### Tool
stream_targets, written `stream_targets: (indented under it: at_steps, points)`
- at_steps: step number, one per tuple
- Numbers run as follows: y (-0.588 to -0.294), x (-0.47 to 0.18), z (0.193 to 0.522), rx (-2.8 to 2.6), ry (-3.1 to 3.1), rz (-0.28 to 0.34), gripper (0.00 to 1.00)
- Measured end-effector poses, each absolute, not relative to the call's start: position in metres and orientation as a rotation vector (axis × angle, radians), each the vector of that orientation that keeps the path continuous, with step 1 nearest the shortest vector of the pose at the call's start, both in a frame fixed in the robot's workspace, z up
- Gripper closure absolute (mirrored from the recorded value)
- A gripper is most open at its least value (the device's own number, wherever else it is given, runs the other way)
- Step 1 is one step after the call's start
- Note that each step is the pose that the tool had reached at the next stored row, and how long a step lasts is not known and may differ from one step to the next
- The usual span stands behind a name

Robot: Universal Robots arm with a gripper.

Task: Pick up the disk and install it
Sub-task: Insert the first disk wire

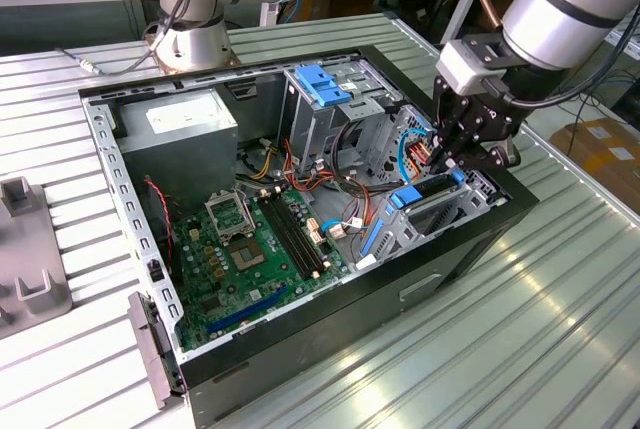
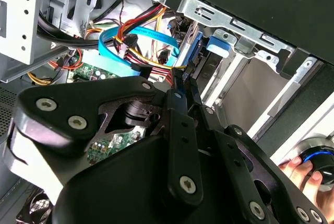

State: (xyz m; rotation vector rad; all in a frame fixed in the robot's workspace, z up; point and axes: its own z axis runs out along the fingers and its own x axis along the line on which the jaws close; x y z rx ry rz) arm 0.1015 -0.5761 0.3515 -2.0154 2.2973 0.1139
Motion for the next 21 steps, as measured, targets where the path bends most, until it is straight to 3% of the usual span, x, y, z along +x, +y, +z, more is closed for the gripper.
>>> stream_targets:
  at_steps: [21]
  points:
    - [-0.5804, 0.1037, 0.3477, -2.057, 2.262, 0.116, 0.83]
